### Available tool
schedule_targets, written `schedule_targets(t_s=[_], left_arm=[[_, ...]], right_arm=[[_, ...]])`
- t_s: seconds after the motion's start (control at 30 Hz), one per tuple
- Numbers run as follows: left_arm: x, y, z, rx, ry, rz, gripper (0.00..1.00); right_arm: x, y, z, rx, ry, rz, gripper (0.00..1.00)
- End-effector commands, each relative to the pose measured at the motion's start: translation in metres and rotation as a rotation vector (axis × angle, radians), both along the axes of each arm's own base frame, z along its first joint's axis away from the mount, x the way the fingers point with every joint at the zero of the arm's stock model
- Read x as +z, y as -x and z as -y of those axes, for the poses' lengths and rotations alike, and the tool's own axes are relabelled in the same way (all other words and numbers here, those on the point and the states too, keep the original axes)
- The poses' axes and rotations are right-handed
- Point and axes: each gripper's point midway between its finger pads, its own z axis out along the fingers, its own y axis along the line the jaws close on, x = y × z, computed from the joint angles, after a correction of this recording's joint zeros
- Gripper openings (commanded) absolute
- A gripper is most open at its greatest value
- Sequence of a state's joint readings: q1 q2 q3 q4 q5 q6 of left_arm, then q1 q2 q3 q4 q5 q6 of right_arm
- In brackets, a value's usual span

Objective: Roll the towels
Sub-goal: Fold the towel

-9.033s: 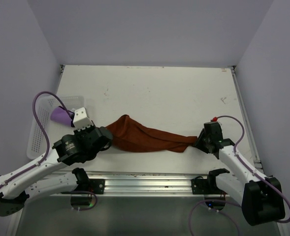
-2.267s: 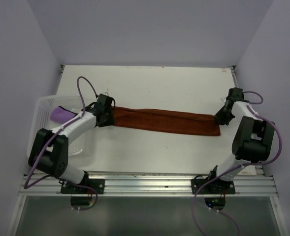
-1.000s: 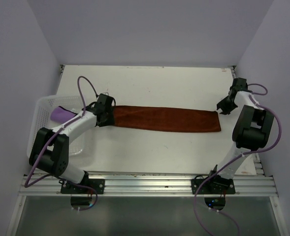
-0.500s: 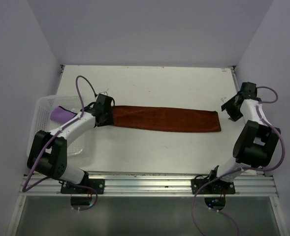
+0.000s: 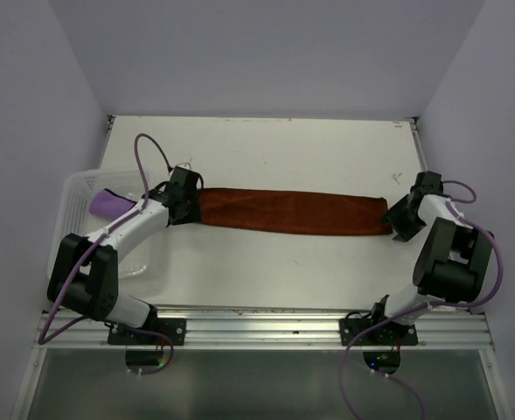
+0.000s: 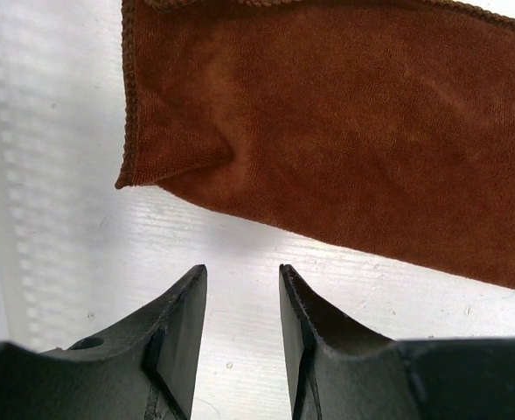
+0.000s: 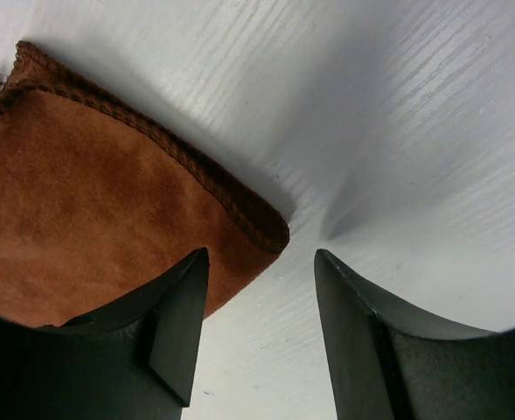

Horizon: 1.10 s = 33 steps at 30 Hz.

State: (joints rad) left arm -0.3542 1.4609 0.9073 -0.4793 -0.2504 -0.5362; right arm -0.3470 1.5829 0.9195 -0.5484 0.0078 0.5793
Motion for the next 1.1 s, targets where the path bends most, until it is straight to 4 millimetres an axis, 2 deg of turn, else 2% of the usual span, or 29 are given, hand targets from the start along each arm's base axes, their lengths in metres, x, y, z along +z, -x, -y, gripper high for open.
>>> schedule_targets(t_s=[0.0,0.1,0.27,0.4,0.43,0.5,0.53,0.57,0.67,0.73,0.83,0.87,0.93,0.97,1.03,1.07], left_arm=[[0.021,-0.011,0.001,-0.015,0.002,0.075,0.43],[0.023,-0.012,0.000,-0.016,-0.007,0.081,0.43],[0.024,-0.012,-0.002,-0.014,-0.014,0.083,0.43],[0.024,-0.012,-0.001,-0.012,-0.011,0.083,0.43],[0.024,-0.011,-0.002,-0.011,-0.013,0.083,0.43],[0.026,-0.011,-0.002,-0.010,-0.012,0.088,0.43],[0.026,-0.011,-0.003,-0.010,-0.013,0.088,0.43],[0.027,-0.011,-0.003,-0.009,-0.015,0.089,0.43],[0.029,-0.010,-0.003,-0.010,-0.014,0.091,0.43],[0.030,-0.009,-0.004,-0.009,-0.015,0.093,0.43],[0.033,-0.008,-0.004,-0.010,-0.011,0.100,0.43],[0.035,-0.008,-0.004,-0.010,-0.009,0.104,0.43],[0.036,-0.007,-0.003,-0.017,-0.006,0.107,0.48],[0.036,-0.006,-0.004,-0.018,-0.010,0.106,0.51],[0.036,-0.005,-0.006,-0.018,-0.019,0.104,0.53],[0.035,-0.004,-0.007,-0.018,-0.023,0.101,0.53]], right_arm=[[0.000,-0.009,0.003,0.024,0.012,0.033,0.55],[-0.006,-0.009,0.011,0.001,0.039,0.021,0.53],[-0.010,-0.017,0.013,-0.020,0.015,0.039,0.46],[-0.011,-0.021,0.015,-0.026,0.016,0.040,0.33],[-0.011,-0.021,0.016,-0.026,0.020,0.037,0.26],[-0.011,-0.019,0.019,-0.036,0.025,0.030,0.20],[-0.010,-0.019,0.020,-0.041,0.024,0.034,0.11],[-0.010,-0.018,0.020,-0.045,0.021,0.035,0.08],[-0.007,-0.016,0.024,-0.060,0.019,0.040,0.00],[-0.005,-0.013,0.029,-0.079,0.018,0.044,0.00],[0.000,-0.006,0.041,-0.127,0.018,0.031,0.00],[0.005,-0.006,0.052,-0.162,0.016,0.045,0.00],[0.013,-0.001,0.064,-0.207,0.018,0.051,0.00],[0.023,0.000,0.078,-0.250,0.025,0.079,0.00],[0.033,0.006,0.090,-0.280,0.029,0.077,0.00],[0.045,0.005,0.103,-0.298,0.046,0.094,0.00]])
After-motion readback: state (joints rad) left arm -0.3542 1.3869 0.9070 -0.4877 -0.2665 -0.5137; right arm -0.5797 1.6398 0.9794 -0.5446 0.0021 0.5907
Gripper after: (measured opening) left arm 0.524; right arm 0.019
